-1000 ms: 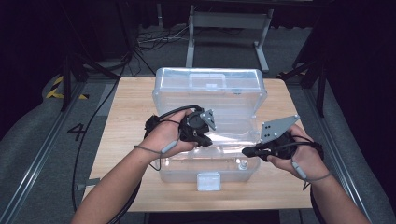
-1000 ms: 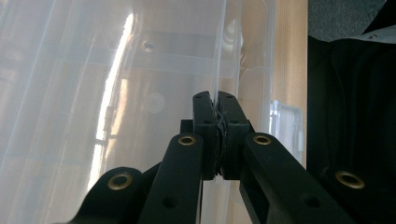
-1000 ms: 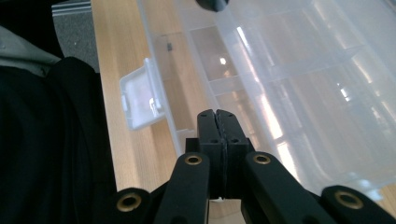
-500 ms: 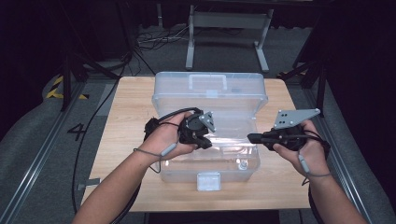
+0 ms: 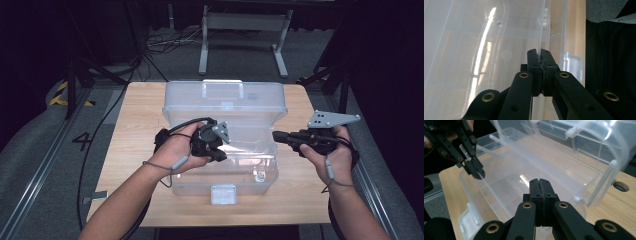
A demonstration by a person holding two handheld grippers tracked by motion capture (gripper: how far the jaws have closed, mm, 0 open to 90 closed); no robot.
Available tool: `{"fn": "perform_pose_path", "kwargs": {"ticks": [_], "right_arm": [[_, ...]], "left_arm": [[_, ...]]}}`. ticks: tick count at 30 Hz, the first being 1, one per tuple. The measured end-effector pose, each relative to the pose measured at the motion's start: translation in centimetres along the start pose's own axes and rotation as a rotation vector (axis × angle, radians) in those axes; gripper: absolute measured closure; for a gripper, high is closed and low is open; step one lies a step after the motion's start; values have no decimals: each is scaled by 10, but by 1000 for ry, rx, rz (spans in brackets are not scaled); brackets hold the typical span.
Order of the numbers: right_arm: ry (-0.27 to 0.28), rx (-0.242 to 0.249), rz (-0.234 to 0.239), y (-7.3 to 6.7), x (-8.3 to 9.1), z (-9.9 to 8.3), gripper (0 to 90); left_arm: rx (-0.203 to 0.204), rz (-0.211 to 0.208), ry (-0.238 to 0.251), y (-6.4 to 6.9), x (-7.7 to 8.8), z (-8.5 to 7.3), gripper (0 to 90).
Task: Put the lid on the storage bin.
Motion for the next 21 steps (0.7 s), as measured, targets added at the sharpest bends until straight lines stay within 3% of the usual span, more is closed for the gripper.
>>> {"fn": "perform_pose_path", "kwargs": {"ticks": [12,21], "right_arm": [[51,-67,-15,10,-2,-1,900],[90,-85,-36,15,0,2,900]], "left_arm": [[-3,6,-1,5,-3,-2,883],[0,-7,-8,8,-5,-4,882]]}}
Point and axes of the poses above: each handheld gripper's, and its own axes: x roughly backward along the jaws, z roughly out of its top, y roughly to its right, the point moved 6 cm from there along -x, roughly forward along the jaws, and after that the axes turned 6 degrees about z, right-handed, at the moved point
